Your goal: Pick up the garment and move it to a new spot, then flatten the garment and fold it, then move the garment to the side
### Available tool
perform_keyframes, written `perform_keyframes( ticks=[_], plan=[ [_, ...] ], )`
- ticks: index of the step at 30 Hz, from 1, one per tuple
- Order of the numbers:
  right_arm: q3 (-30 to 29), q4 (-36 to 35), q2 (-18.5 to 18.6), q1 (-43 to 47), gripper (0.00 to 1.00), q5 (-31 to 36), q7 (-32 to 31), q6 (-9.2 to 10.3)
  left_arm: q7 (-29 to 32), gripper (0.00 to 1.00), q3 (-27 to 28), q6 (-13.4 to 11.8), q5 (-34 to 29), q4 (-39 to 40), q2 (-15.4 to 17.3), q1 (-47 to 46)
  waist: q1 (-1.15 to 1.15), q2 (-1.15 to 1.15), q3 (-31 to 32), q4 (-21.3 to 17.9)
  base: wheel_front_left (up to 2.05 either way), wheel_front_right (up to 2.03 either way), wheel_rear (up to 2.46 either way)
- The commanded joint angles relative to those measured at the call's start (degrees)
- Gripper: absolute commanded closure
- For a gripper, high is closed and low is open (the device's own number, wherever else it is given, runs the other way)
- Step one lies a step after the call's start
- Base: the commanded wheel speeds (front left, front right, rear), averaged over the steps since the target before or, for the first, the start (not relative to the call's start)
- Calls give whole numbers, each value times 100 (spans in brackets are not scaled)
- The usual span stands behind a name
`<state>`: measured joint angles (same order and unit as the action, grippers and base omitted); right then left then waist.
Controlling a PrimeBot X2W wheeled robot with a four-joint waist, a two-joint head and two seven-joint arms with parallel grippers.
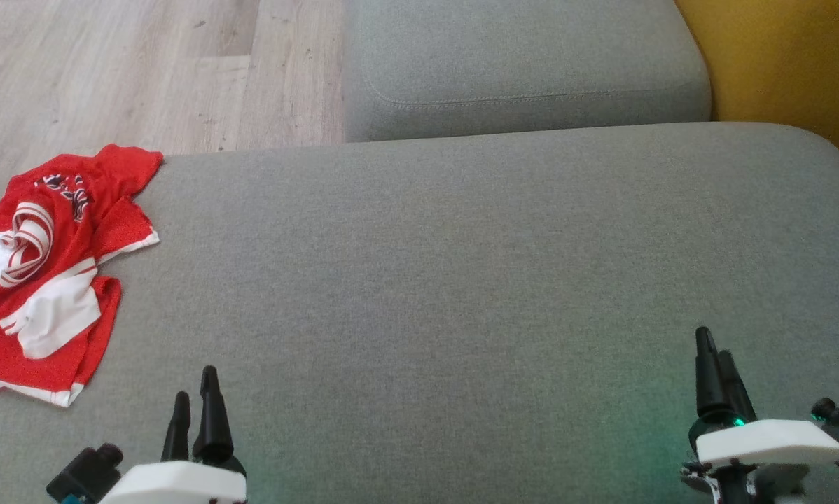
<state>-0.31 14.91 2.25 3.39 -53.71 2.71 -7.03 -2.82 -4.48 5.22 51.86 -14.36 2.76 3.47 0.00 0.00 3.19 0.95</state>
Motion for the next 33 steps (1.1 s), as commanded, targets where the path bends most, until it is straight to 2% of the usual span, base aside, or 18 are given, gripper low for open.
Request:
perform_keyframes(
  ticks=[1, 33],
  plan=[
    [110, -216, 35, -137, 0, 228, 117, -23, -98, 0, 16, 4, -237, 224, 91, -144, 0, 0, 12, 4, 0, 0, 0],
    [582, -255, 48, -41, 0, 2533, 641, -34, -626, 0, -272, -32, -2298, 95, 223, 25, 0, 0, 171, 59, 0, 0, 0]
  ],
)
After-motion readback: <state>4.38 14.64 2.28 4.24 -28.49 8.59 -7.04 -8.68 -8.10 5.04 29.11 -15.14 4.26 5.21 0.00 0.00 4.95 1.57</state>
